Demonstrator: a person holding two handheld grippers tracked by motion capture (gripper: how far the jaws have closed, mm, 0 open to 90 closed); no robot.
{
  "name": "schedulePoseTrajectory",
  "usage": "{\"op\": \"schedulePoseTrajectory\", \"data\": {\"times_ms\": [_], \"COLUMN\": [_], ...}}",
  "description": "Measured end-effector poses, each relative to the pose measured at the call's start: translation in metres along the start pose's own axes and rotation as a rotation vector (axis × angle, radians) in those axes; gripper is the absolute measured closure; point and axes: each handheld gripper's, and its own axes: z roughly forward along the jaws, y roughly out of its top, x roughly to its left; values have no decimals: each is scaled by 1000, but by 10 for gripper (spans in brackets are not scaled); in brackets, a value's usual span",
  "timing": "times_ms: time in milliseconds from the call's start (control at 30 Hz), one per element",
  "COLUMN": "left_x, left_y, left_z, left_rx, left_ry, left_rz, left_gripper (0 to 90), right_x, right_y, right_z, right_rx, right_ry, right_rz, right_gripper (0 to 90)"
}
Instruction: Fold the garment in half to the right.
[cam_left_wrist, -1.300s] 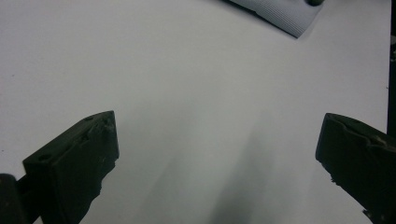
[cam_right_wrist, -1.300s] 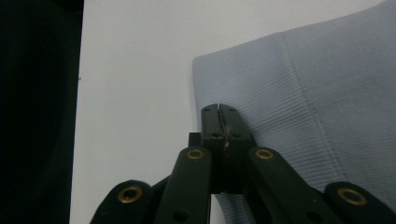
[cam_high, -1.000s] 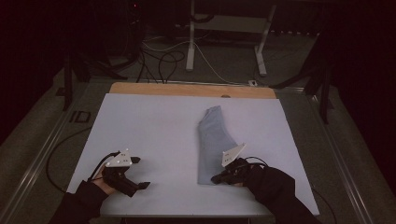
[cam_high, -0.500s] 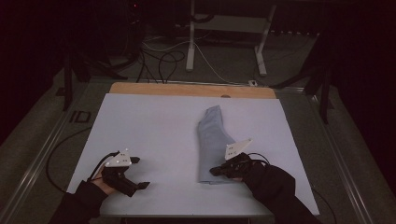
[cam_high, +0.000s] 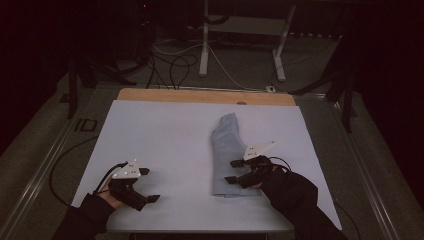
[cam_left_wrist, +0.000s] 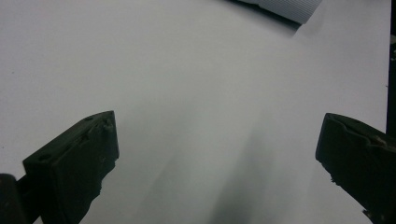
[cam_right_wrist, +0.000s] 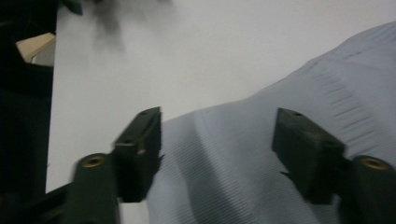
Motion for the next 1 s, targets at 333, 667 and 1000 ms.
{"op": "schedulePoseTrajectory", "data": {"times_ms": [333,667,1000], "left_x": [0,0,0], "left_y": [0,-2,-3], "left_z": [-2,-4,-3], "left_rx": [-5,-10,-12], "left_ry": [3,5,11], "left_rz": [-2,-13,-16], "left_gripper": [4,5,5], "right_x": [-7,-15,-18], "right_y": [2,-14,-40], "right_z": [-5,-16,-34], "right_rx": [-48,-98,-115], "right_ry": [-44,-106,-179], "right_rz": [35,56,98], "right_gripper": [88,89,89]}}
